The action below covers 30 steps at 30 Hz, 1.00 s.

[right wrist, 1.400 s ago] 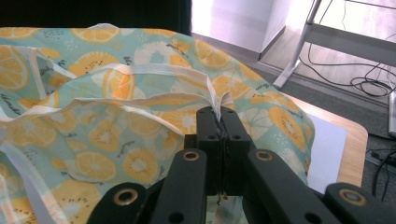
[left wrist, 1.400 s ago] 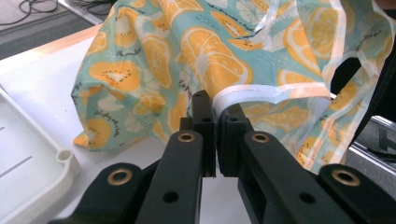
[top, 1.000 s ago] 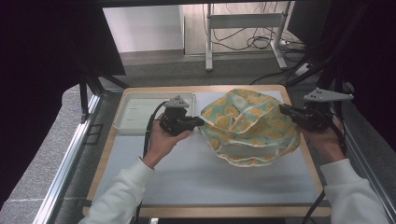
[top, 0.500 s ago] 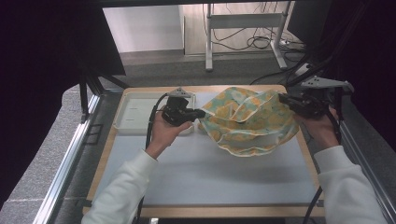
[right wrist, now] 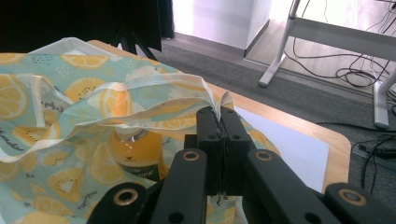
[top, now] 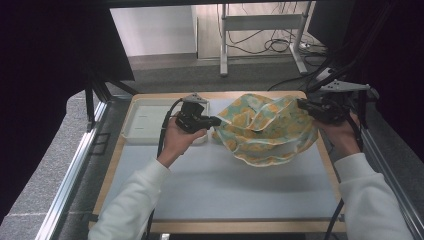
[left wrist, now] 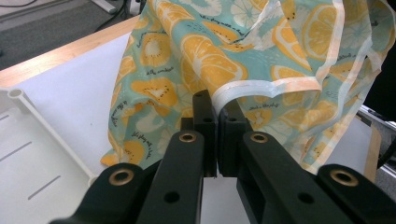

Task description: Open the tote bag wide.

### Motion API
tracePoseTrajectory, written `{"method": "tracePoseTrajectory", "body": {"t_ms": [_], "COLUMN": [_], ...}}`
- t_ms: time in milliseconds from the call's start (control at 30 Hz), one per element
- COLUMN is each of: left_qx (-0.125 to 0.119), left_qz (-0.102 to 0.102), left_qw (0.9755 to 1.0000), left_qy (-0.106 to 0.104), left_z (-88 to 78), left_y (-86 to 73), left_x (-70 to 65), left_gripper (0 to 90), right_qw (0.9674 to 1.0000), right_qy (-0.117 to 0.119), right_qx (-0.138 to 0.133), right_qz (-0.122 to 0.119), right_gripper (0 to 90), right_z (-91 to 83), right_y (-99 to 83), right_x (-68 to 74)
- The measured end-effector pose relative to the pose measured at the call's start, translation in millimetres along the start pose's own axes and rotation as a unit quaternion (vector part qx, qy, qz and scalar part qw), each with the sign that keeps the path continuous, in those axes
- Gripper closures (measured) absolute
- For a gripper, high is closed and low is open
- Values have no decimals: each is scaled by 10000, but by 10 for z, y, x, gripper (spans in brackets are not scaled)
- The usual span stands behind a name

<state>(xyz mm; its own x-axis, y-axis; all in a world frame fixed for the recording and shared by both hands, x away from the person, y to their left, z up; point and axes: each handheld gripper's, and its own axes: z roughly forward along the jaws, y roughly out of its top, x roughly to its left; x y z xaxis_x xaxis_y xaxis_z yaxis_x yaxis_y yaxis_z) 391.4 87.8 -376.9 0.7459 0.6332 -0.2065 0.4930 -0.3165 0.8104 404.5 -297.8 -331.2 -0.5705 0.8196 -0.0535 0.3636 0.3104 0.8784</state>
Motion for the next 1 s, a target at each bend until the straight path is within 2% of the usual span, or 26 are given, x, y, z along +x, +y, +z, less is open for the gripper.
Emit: {"method": "tracePoseTrajectory", "body": {"t_ms": [133, 267, 467, 600, 767, 1000], "left_qx": [38, -63, -104, -116, 25, 298], "left_qz": [34, 7, -34, -142, -335, -495], "left_qw": [10000, 10000, 9997, 9993, 9986, 9974], "left_qy": [38, 47, 223, 338, 404, 426], "left_z": [7, -31, -19, 9, 125, 298], "left_y": [65, 176, 348, 412, 393, 249], "left_x": [39, 84, 167, 253, 384, 509], "left_gripper": [889, 889, 889, 889, 889, 888], "right_qw": [10000, 9999, 9997, 9992, 9982, 9959], "right_qy": [-7, -32, -219, -374, -482, -523], "right_qx": [-31, -97, -18, 63, 284, 674], "right_qz": [38, 77, 113, 100, 194, 303], "right_gripper": [883, 883, 883, 883, 883, 883], "right_z": [32, 49, 157, 250, 436, 766], "right_y": [43, 111, 210, 267, 245, 49], "right_x": [-24, -58, -136, -186, -263, -318]}}
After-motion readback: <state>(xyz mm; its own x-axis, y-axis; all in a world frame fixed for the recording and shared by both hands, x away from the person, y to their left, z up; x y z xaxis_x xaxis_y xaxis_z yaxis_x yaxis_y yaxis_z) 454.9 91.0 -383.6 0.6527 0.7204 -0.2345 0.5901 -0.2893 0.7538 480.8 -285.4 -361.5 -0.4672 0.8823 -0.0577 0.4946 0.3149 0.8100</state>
